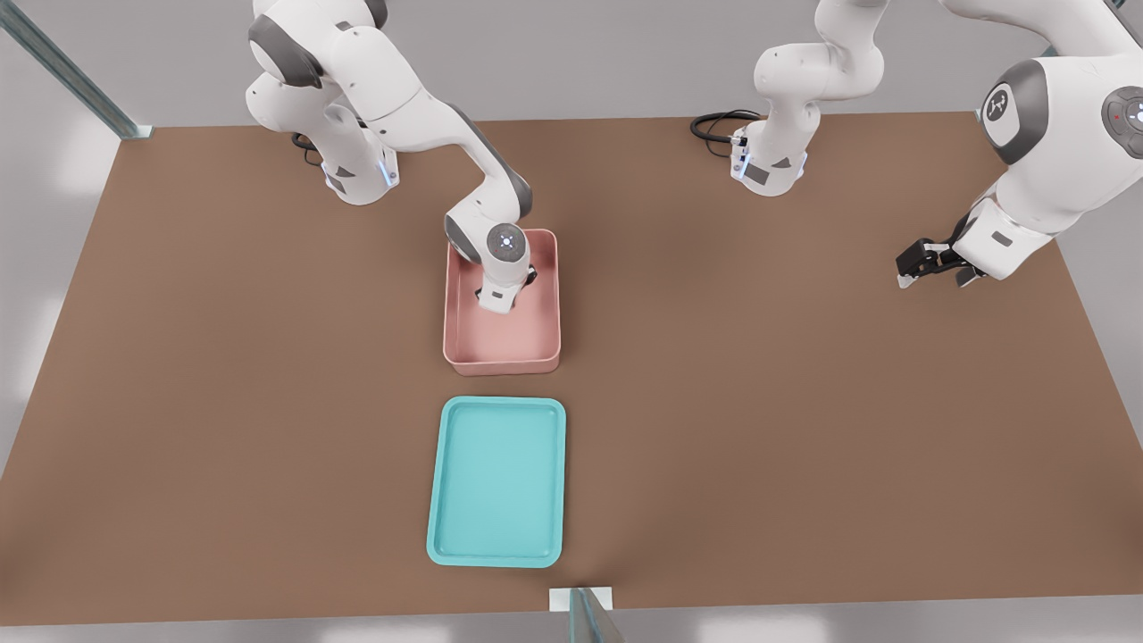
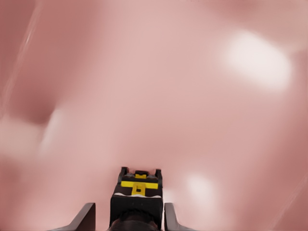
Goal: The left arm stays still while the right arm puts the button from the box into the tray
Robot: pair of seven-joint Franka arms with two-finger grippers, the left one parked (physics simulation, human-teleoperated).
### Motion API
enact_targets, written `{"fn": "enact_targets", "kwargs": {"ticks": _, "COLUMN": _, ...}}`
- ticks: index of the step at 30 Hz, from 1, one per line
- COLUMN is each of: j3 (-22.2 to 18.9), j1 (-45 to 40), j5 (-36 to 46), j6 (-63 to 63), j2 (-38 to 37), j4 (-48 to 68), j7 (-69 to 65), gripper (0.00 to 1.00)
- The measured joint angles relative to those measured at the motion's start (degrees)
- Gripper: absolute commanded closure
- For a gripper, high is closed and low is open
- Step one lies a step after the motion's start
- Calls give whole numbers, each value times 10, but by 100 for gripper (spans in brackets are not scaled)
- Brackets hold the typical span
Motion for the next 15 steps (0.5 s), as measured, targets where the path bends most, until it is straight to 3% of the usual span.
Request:
{"fn": "enact_targets", "kwargs": {"ticks": 3, "j3": 0, "j1": 0, "j5": 0, "j6": 0, "j2": -1, "j4": 1, "j7": -2, "gripper": 40}}
{"fn": "enact_targets", "kwargs": {"ticks": 6, "j3": 0, "j1": 0, "j5": 0, "j6": 0, "j2": -1, "j4": 1, "j7": -4, "gripper": 49}}
{"fn": "enact_targets", "kwargs": {"ticks": 15, "j3": -1, "j1": 0, "j5": 2, "j6": -1, "j2": -14, "j4": 4, "j7": -18, "gripper": 55}}
